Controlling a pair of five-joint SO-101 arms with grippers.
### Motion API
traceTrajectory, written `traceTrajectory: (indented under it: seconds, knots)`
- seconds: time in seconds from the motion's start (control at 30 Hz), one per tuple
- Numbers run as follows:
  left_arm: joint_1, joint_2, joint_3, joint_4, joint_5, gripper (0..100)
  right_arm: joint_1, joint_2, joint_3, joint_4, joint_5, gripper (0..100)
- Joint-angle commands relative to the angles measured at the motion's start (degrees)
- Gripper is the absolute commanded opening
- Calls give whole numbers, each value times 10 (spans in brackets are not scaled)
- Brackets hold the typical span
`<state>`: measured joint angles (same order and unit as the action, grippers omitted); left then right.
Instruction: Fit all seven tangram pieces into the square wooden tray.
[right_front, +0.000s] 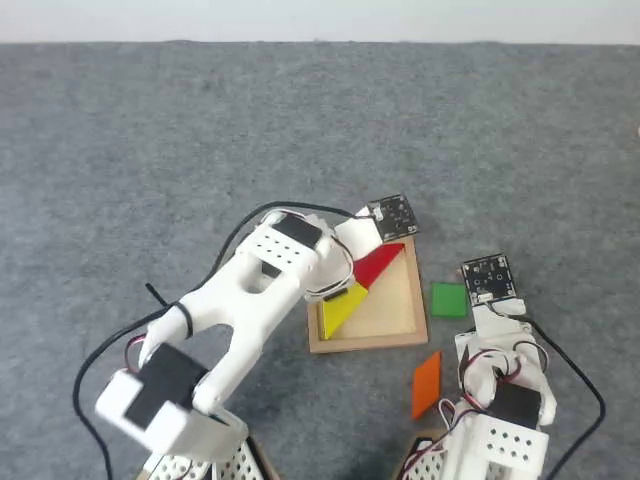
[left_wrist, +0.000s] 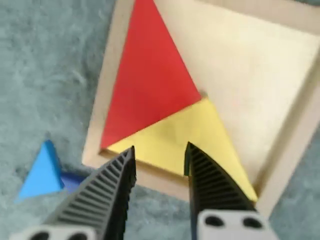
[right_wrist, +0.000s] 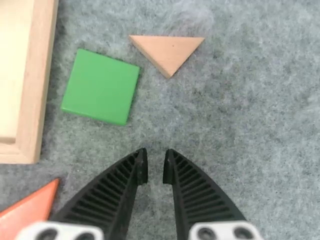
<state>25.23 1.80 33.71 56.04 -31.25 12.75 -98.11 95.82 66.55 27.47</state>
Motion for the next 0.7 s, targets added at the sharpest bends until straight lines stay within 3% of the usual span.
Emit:
traceTrajectory:
  seconds: [0.0, 0.47, 0.57, 0.67]
  knots:
    - [1, 26, -1, -28, 17, 160, 1, -7, 9, -1, 2, 65]
    - [-115, 29, 0, -27, 29, 159, 5, -8, 9, 0, 2, 65]
    - [-121, -1, -7, -27, 140, 159, 14, -8, 4, -6, 7, 69]
    - [-178, -52, -7, -23, 265, 161, 56, -4, -50, 0, 20, 69]
